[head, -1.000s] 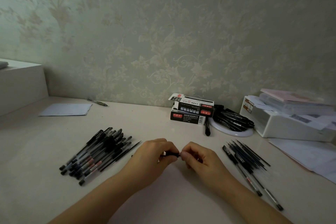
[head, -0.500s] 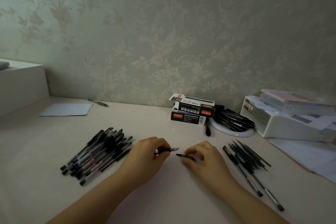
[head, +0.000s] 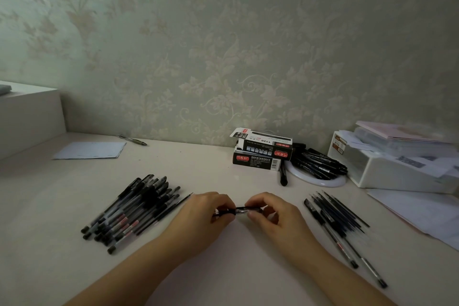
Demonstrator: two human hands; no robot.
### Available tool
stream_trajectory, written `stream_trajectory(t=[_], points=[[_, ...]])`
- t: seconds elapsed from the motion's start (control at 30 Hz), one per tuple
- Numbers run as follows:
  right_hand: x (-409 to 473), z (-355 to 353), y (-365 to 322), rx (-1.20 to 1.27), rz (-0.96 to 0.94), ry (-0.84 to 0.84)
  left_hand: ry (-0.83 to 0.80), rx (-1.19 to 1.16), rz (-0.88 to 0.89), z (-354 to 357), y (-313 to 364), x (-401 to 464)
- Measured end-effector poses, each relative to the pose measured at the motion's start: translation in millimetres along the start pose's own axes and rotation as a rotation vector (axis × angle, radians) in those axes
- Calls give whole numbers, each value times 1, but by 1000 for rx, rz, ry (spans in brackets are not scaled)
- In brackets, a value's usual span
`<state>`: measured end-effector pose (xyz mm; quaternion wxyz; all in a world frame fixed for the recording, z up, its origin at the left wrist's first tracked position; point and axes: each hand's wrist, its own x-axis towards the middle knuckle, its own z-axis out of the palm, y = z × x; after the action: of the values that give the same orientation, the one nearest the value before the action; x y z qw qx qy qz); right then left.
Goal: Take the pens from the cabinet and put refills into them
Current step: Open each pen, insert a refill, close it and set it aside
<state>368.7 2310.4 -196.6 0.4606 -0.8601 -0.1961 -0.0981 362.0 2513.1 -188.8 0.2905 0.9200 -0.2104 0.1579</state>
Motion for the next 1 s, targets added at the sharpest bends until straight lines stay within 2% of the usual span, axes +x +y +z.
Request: stream_trajectory(t=[0.17, 0.47, 0.7, 1.0], points=[[0, 0, 0, 4, -44, -44, 10, -86, -41, 0, 3, -1], [0, -3, 1, 141, -3, -85, 17, -31, 84, -6, 7, 0], [1, -1, 1, 147, 34, -116, -20, -21, 119, -5, 5, -1], [3, -1, 3, 148, 37, -104, -10, -92, 78, -3, 10, 1]])
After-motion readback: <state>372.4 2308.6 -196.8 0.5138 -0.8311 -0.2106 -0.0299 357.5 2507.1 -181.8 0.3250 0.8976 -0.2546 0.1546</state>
